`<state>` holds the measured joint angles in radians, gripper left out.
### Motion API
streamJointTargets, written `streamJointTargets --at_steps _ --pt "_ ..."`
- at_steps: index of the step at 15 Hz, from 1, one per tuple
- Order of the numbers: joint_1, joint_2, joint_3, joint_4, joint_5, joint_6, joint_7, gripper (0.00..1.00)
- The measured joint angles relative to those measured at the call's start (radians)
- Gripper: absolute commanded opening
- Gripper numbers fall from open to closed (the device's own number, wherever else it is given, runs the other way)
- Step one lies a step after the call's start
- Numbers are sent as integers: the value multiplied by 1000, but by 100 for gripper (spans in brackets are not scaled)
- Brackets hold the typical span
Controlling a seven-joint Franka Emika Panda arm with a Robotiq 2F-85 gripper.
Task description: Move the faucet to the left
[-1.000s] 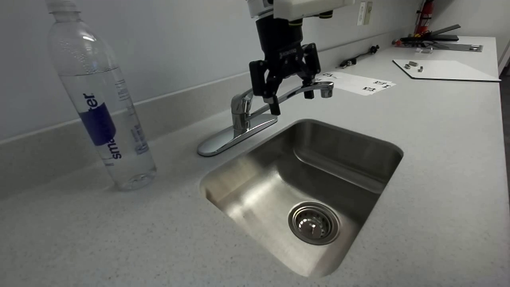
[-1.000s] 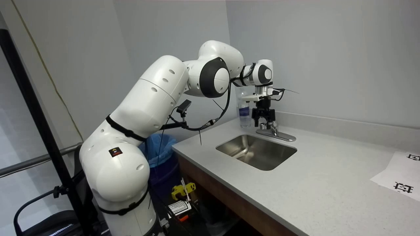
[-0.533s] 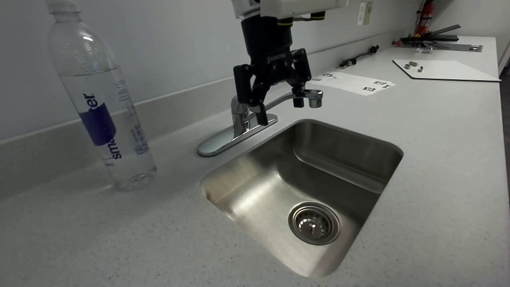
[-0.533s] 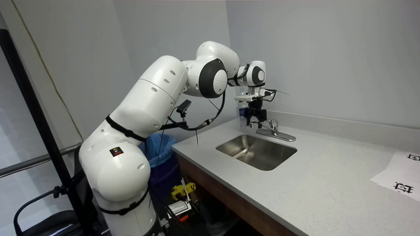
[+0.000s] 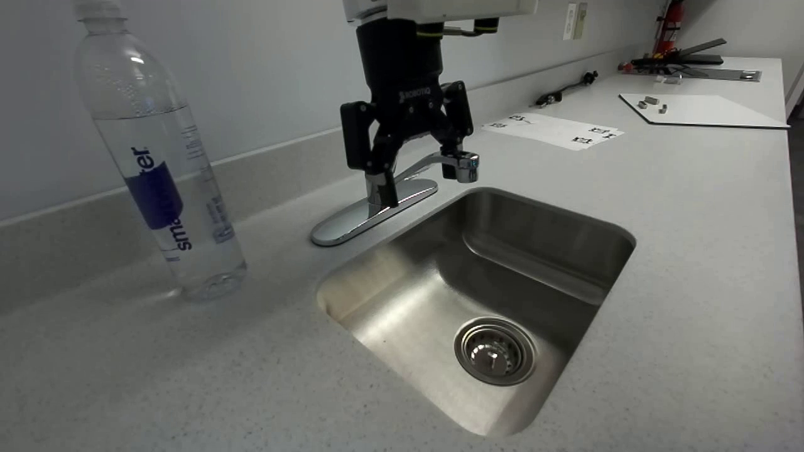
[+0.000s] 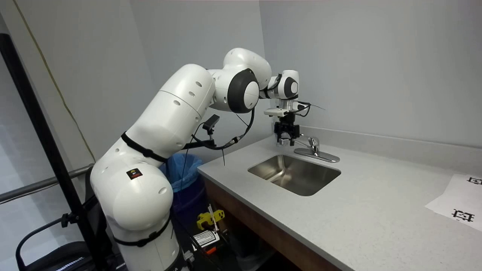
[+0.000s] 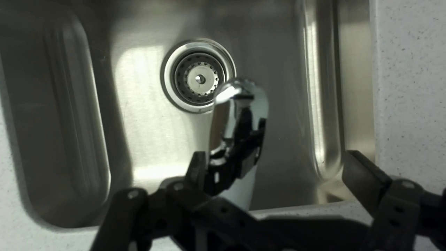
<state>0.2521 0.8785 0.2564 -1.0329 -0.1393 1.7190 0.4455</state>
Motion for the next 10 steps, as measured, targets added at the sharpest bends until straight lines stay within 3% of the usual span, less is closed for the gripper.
streamJointTargets --at_steps 10 --pt "-26 18 18 8 129 25 -1 100"
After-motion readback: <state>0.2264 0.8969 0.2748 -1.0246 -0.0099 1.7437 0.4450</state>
